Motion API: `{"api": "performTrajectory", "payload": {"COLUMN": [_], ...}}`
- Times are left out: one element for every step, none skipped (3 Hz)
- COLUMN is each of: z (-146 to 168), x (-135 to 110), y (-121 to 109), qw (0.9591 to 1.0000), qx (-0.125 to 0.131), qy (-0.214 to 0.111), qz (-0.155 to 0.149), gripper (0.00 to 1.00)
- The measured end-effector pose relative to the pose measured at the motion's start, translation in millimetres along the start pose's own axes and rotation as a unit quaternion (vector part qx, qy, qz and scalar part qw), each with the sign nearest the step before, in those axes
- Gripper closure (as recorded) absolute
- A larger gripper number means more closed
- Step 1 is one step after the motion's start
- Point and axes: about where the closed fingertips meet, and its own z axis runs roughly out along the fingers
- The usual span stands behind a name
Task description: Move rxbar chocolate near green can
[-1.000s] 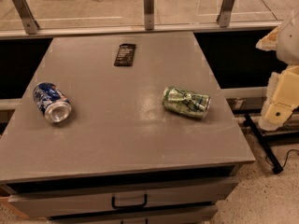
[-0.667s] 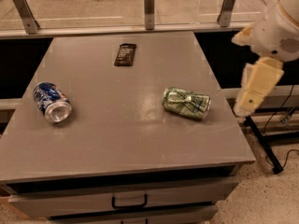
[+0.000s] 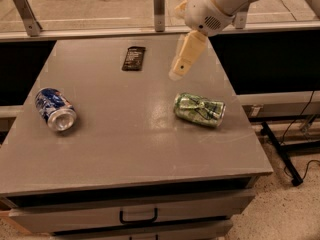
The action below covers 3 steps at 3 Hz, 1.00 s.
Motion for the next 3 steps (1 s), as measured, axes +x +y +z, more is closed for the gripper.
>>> {"api": "performTrajectory", "payload": {"z": [0.1,7.6,47.4], "x": [0.0,-0.3,-7.7], "y": [0.0,-6.6,-32.2], "qw": [1.0000,0.9999,0.9987], "qx": [0.000,0.013,0.030], "qy": [0.000,-0.002,-0.033], "qz": [0.000,0.011,0.026], "gripper": [0.00,0.00,0.00]}}
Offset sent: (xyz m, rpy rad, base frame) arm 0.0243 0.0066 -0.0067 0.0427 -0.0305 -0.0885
